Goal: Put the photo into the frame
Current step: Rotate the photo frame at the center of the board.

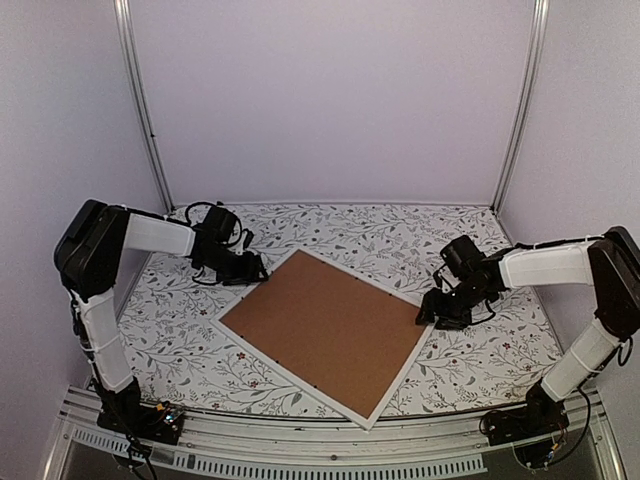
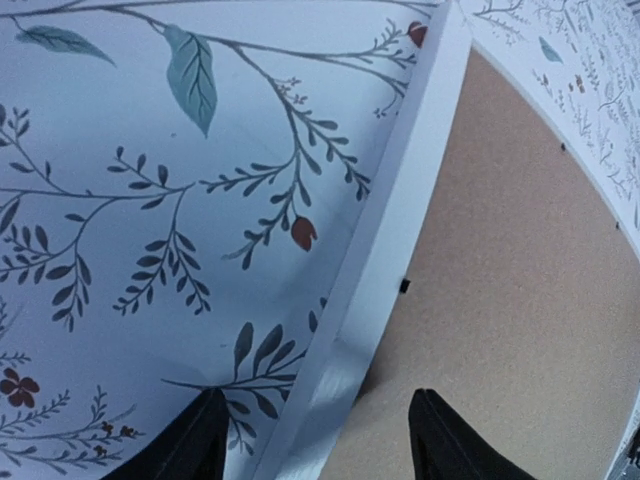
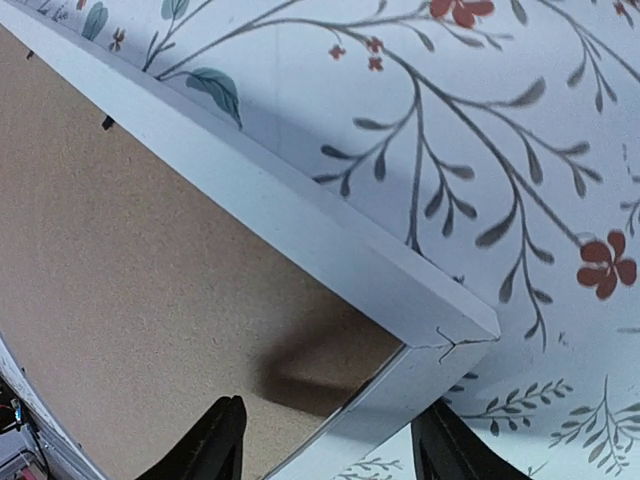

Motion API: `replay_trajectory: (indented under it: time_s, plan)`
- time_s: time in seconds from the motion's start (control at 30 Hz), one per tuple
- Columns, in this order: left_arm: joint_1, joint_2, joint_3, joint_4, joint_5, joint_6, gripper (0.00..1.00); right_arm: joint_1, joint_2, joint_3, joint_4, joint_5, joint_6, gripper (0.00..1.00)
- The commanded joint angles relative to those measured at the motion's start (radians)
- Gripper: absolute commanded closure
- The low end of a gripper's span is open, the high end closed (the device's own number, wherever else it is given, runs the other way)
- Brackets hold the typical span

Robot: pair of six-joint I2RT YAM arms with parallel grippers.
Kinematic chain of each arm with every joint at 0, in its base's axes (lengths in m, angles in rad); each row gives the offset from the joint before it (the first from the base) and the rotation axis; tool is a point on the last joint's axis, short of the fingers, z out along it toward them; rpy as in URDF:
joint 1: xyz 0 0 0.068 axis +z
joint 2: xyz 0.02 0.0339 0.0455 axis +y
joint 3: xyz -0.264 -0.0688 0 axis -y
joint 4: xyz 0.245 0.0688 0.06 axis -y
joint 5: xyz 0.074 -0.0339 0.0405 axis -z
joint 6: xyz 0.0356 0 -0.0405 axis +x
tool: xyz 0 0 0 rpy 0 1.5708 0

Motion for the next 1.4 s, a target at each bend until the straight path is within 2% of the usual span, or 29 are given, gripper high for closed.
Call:
replay_trajectory:
  time_s: [0.0, 0.07, 0.23, 0.4, 0.53, 0.67, 0.8, 0.93, 1.03, 1.37]
  plan:
    - [-0.01, 0.033, 0.013, 0.0, 0.049, 0.032, 0.39, -0.034, 0.096, 0.128, 0.048, 0.042, -0.079, 0.44]
    - [-0.017, 0.024, -0.006, -0.004, 0.035, 0.032, 0.45, -0.042, 0.158, 0.208, 0.05, 0.044, -0.139, 0.48]
    - [-0.056, -0.077, -0.14, -0.003, 0.021, -0.021, 0.62, -0.052, 0.317, 0.427, 0.029, 0.035, -0.272, 0.49]
    - [-0.146, -0.288, -0.35, 0.025, -0.015, -0.147, 0.67, -0.055, 0.458, 0.58, -0.01, -0.033, -0.353, 0.45]
    - [-0.216, -0.386, -0.422, 0.017, -0.027, -0.219, 0.71, -0.057, 0.506, 0.619, -0.047, -0.022, -0.386, 0.38]
    - [-0.222, -0.412, -0.387, -0.085, -0.157, -0.231, 0.62, -0.072, 0.474, 0.603, -0.093, 0.072, -0.369, 0.29]
    - [-0.22, -0.383, -0.315, -0.156, -0.25, -0.208, 0.49, -0.098, 0.334, 0.502, -0.105, 0.144, -0.34, 0.21]
    - [-0.221, -0.354, -0.285, -0.148, -0.251, -0.202, 0.37, -0.119, 0.225, 0.431, -0.137, 0.16, -0.357, 0.24]
    - [-0.222, -0.339, -0.274, -0.14, -0.25, -0.199, 0.31, -0.12, 0.213, 0.425, -0.171, 0.178, -0.375, 0.27]
    - [-0.221, -0.328, -0.265, -0.142, -0.25, -0.189, 0.25, -0.117, 0.271, 0.463, -0.221, 0.283, -0.371, 0.3]
